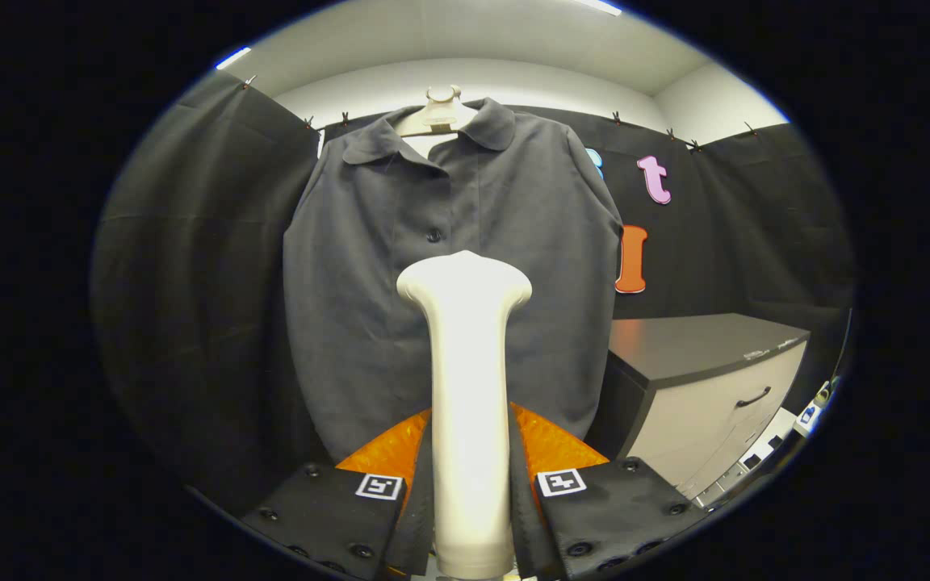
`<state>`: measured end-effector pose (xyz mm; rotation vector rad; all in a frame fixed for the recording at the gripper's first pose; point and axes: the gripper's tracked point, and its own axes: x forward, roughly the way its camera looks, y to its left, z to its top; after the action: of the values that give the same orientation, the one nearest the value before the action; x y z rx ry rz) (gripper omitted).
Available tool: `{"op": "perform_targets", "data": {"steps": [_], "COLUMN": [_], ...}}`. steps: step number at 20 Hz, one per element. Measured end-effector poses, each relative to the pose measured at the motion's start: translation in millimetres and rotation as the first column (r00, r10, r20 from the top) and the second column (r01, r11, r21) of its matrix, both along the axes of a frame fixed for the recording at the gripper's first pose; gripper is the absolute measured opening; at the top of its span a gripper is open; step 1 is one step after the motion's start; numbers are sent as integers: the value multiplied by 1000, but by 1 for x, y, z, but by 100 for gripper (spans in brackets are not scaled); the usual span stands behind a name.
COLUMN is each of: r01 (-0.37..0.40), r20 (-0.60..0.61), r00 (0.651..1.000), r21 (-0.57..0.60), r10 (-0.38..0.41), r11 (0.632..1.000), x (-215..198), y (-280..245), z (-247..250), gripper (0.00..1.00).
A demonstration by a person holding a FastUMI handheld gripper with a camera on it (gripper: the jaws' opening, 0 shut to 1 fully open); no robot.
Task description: Iron the clothes twice with a garment steamer, once on the left side and once on the right side.
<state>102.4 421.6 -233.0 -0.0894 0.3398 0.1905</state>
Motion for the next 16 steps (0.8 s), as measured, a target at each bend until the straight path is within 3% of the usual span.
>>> {"op": "perform_targets", "data": {"steps": [10, 16], "r01": [-151, -224], "r20": [148, 149], "r00": [978, 963], "r21": [0, -18], "r10": [149, 224], "r11": [989, 974], "x": [30, 49], "y": [81, 121], "z": [63, 54], "gripper": [47, 47]}}
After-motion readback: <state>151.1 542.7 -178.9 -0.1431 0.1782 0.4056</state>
